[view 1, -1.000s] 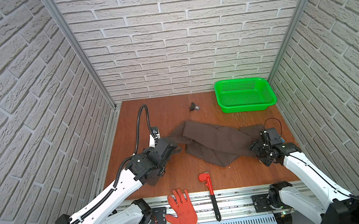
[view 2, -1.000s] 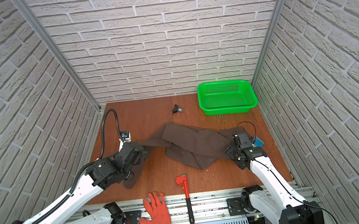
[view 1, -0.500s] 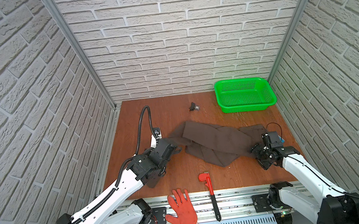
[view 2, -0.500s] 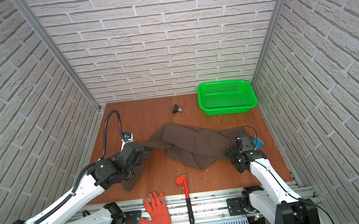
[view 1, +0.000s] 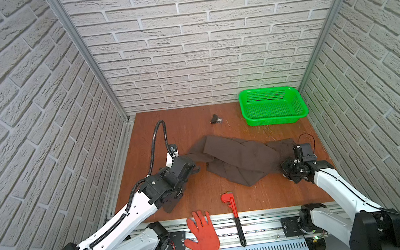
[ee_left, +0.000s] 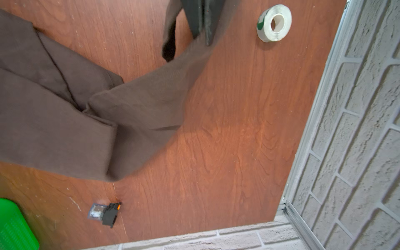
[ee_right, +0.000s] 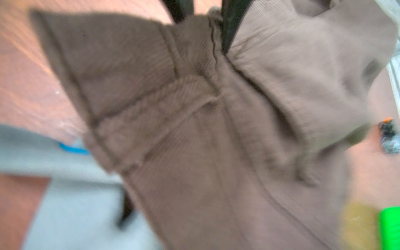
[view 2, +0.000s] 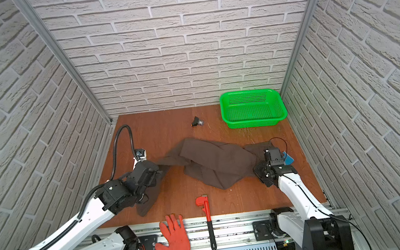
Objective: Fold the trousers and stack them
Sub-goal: 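Lift and stretch the trousers apart between both grippers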
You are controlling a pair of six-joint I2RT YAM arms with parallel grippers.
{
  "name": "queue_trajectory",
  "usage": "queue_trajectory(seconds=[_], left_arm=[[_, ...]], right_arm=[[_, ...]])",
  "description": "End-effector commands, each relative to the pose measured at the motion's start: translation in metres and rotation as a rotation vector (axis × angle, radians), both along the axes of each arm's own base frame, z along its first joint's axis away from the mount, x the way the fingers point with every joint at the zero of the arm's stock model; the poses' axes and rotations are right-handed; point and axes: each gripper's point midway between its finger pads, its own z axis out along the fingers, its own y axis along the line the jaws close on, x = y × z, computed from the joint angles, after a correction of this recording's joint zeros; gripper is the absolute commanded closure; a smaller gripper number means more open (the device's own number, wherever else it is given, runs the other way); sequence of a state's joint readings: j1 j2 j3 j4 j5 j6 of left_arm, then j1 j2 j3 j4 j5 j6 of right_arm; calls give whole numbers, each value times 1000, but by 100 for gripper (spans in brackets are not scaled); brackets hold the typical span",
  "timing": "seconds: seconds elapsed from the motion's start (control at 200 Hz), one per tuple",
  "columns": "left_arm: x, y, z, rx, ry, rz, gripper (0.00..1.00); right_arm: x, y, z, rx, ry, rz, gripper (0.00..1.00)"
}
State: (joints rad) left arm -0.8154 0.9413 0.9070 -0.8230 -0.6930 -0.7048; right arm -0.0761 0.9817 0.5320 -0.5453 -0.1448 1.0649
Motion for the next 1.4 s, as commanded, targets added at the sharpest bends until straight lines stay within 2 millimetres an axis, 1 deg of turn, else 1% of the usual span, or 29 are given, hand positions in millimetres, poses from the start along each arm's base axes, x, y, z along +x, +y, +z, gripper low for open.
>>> queue_trajectory(seconds=[0.0,0.08,0.19,0.345,0.445,0.565,0.58,0.615,0.71,0.79,0.885,0.99,1.085,1.175,1.255,1.29,1.33,1.395], left_arm=[[2,17,19,40,-42,42,100],[3,28,33,69,-63,57,100],[4,46,60,95,-122,87,100],[2,70,95,102,-206,131,100],[-4,86,116,119,-261,167,100],[-20,112,143,170,-323,225,100],[-27,118,150,160,-349,237,100],[-35,127,158,165,-378,256,100],[-54,146,175,163,-443,304,100],[-68,157,183,152,-476,321,100],[-79,167,191,160,-491,347,100],[-91,178,207,158,-524,376,100],[-105,190,224,144,-571,410,100],[-120,203,240,123,-615,446,100],[-130,210,251,109,-641,458,100],[-130,211,253,116,-643,458,100],[-127,209,254,128,-639,452,100],[-115,201,251,160,-618,430,100]], right_arm=[[9,2,34,8,-84,8,94],[10,1,56,1,-125,9,95],[10,-3,89,-30,-181,5,95],[12,-10,141,-87,-270,3,94],[9,-17,178,-137,-338,-7,95],[-5,-29,226,-215,-431,-54,95],[-8,-31,231,-226,-444,-62,94],[-13,-35,245,-252,-470,-77,95],[-27,-43,275,-314,-508,-91,95],[-34,-44,292,-331,-543,-99,95],[-39,-45,309,-326,-593,-118,95],[-48,-48,331,-341,-651,-150,95],[-61,-52,353,-365,-693,-179,95],[-79,-53,377,-371,-754,-204,95],[-95,-54,395,-380,-808,-216,95],[-97,-54,398,-389,-814,-218,95],[-97,-56,398,-408,-801,-217,95],[-85,-59,383,-427,-735,-203,95]])
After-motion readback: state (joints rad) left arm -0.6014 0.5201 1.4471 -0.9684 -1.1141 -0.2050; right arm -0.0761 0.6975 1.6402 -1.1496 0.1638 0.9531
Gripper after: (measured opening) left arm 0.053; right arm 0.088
